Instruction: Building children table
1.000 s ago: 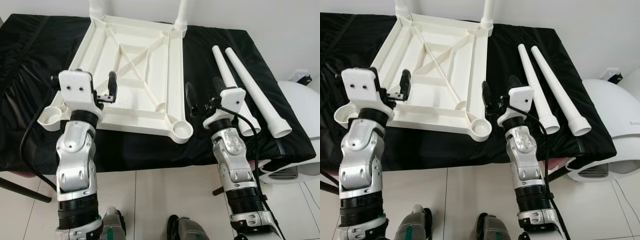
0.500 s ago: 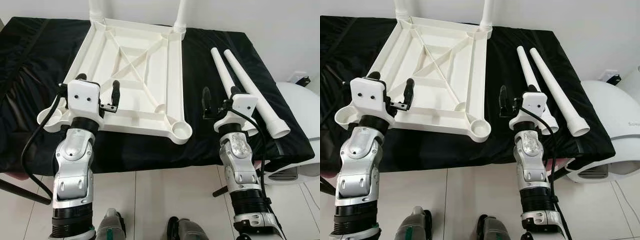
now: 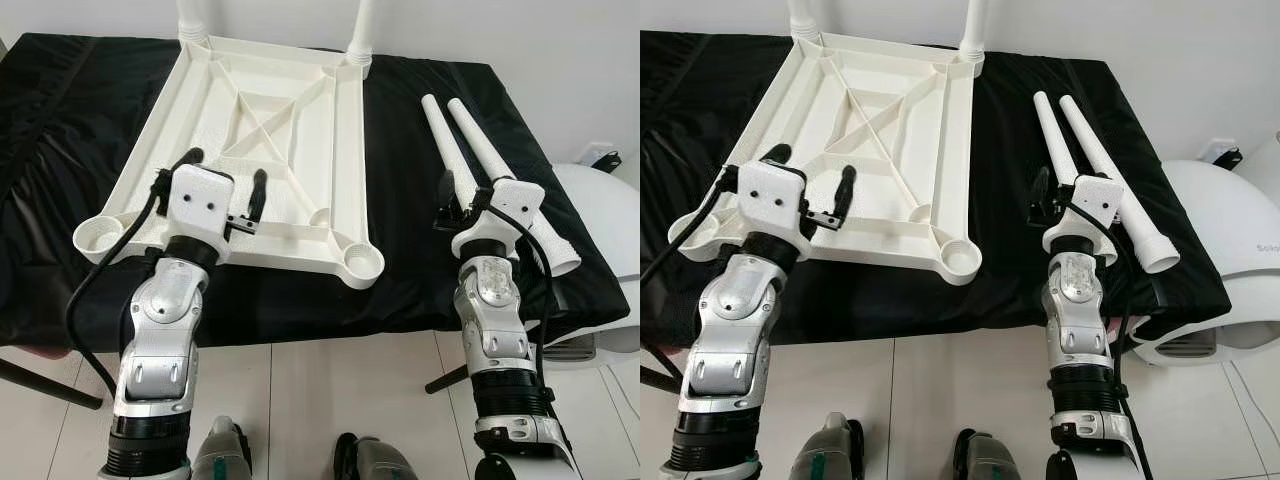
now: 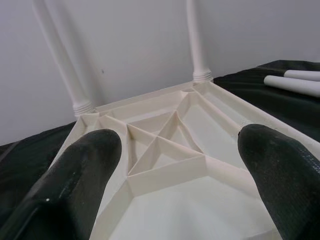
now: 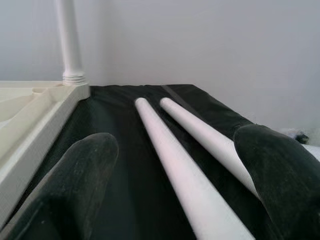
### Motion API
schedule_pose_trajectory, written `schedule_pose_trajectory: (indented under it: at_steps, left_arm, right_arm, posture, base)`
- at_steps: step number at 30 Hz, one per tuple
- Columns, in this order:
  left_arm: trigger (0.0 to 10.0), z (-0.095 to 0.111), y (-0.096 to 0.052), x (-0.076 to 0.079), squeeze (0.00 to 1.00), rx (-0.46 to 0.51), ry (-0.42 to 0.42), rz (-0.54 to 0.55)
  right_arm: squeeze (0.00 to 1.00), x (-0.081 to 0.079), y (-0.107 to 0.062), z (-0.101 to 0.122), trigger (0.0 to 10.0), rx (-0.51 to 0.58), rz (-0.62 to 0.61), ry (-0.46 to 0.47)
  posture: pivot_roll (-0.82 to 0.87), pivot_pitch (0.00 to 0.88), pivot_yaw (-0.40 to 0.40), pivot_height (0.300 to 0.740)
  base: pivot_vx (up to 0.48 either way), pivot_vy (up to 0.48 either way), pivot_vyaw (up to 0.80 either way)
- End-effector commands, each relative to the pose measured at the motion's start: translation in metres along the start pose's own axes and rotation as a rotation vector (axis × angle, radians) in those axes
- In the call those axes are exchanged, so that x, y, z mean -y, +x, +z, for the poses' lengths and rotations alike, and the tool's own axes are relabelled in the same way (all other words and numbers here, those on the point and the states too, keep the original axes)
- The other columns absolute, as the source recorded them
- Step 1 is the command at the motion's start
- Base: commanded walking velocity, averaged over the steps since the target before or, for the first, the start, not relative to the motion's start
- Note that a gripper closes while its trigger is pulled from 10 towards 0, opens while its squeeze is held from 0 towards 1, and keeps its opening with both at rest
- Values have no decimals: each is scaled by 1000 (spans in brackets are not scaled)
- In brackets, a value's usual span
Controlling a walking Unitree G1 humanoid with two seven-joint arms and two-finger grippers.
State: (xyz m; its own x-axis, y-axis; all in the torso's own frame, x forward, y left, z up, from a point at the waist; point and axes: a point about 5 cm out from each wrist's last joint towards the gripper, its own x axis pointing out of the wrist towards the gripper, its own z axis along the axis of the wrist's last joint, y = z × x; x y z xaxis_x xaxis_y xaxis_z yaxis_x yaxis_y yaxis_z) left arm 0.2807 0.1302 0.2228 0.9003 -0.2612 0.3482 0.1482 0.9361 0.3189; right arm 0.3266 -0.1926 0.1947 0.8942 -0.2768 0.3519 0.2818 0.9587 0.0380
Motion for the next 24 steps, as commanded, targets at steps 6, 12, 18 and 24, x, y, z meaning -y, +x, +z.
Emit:
schedule_pose_trajectory:
  at_steps: [6,12,18,24]
  left_arm:
    - [10000,0,-2,9,0,6,9,-60]
    - [10000,0,-2,10,0,0,17,-69]
    - [10000,0,-2,9,0,1,19,-71]
    - [10000,1,-1,10,0,2,19,-69]
  right_arm:
    - [0,12,2,-9,10000,-89,-140,16]
    - [0,14,2,-17,10000,-190,-210,99]
    - [0,13,2,-25,10000,-264,-222,139]
    - [0,9,-1,-33,10000,-335,-213,168]
  posture:
    - [74,108,-30,740]
    - [78,109,-29,740]
    - [81,108,-30,740]
    - [78,104,-30,740]
  base:
    - [0,0,0]
    - [0,0,0]
    - [0,0,0]
    - [0,0,0]
